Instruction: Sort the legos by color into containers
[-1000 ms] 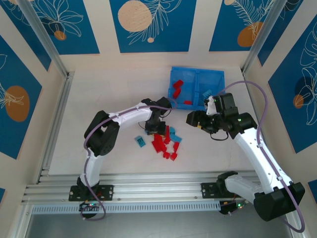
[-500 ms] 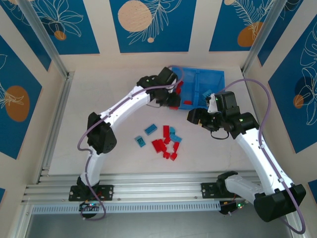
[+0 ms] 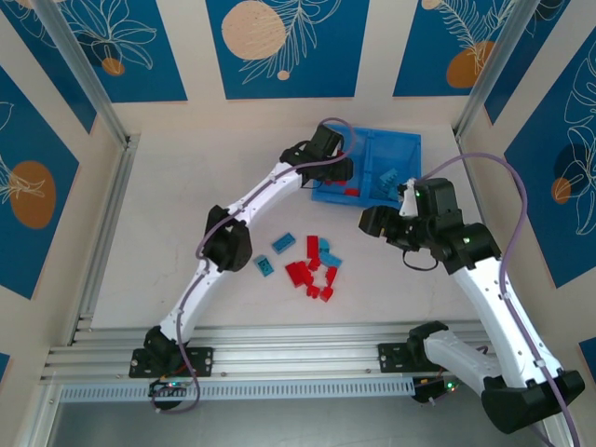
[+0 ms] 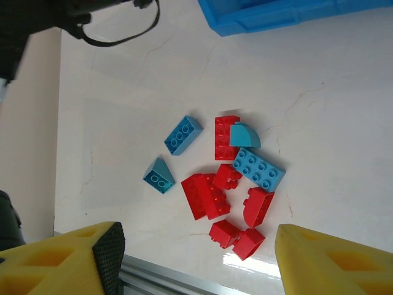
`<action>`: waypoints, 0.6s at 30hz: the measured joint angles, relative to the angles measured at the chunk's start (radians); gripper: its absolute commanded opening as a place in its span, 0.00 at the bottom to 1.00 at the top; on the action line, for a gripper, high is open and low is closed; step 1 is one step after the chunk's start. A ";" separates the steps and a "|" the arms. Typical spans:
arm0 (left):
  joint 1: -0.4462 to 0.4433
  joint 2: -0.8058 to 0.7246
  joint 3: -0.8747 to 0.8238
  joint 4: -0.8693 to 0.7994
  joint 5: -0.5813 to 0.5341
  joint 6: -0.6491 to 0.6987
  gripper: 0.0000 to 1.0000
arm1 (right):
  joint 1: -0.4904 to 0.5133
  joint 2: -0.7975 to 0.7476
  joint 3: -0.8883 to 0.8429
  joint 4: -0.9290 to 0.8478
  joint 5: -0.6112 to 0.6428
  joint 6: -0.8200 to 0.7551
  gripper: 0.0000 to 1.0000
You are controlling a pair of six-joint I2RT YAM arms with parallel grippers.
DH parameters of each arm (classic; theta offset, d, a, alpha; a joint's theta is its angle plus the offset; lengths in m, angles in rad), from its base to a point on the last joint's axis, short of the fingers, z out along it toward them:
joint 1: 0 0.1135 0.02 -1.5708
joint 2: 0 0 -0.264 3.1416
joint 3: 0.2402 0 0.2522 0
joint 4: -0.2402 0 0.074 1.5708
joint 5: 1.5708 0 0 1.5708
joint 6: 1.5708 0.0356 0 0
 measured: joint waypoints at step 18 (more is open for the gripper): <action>-0.005 -0.508 -0.204 0.010 0.063 0.254 0.75 | 0.036 0.138 -0.040 0.021 0.030 -0.046 0.68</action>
